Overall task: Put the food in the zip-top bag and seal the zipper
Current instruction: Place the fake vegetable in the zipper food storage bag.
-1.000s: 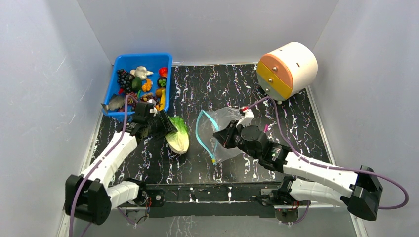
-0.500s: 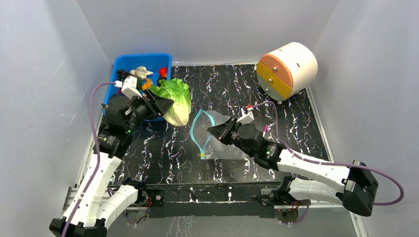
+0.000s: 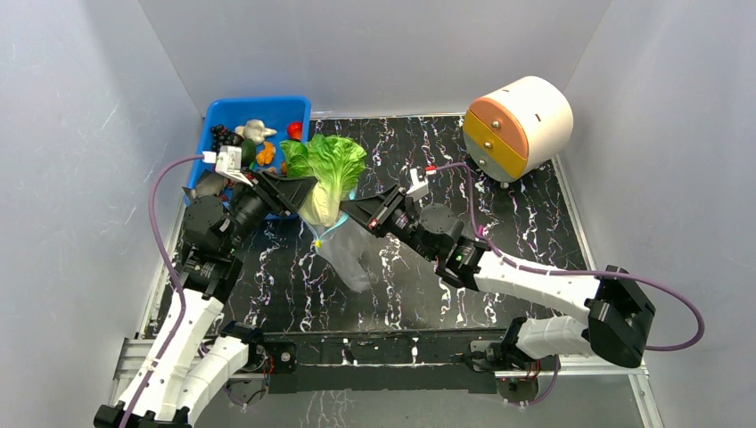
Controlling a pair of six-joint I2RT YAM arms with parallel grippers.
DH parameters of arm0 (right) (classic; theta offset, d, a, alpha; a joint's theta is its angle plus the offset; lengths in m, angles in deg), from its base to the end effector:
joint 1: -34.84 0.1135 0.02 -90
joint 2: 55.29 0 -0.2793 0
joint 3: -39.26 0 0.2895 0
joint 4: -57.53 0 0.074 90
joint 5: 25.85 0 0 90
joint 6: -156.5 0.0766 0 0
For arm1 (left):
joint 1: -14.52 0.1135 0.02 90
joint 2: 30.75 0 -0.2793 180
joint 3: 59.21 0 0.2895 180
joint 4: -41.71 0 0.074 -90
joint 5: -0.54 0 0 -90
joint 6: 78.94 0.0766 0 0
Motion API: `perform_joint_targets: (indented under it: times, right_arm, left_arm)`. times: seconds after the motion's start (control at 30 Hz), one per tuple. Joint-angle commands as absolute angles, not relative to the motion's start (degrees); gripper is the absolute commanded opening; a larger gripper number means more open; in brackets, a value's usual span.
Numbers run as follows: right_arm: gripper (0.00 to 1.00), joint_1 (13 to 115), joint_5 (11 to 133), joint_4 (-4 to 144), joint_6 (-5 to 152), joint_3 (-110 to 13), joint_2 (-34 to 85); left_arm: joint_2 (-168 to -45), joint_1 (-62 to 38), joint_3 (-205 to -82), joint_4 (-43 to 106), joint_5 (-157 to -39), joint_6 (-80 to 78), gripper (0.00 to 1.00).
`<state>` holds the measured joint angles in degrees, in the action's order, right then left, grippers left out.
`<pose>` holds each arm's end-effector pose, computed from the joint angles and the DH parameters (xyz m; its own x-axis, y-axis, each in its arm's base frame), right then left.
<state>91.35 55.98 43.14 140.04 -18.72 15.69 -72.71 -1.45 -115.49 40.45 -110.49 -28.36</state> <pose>0.2082 0.2949 0.3161 -0.7127 0.6432 -0.2800 -0.2245 0.1689 0.9597 0.2179 -0.0910 0.4047 -0.2087 -0.5568 -0.8040 0.5960 0.5794 -0.5559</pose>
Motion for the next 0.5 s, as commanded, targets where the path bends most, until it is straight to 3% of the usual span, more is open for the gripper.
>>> perform_joint_targets:
  times: [0.0, 0.47]
  right_arm:
    - [0.0, 91.21, 58.47, 32.59, 141.87, -22.62, 16.03]
    - [0.0, 91.24, 56.8, 28.27, 142.29, -22.76, 17.71]
  left_arm:
    - [-71.04, -1.66, -113.61, 45.05, -111.55, -22.32, 0.45]
    - [-66.09, -1.66, -109.06, 41.87, -110.35, -11.84, 0.43]
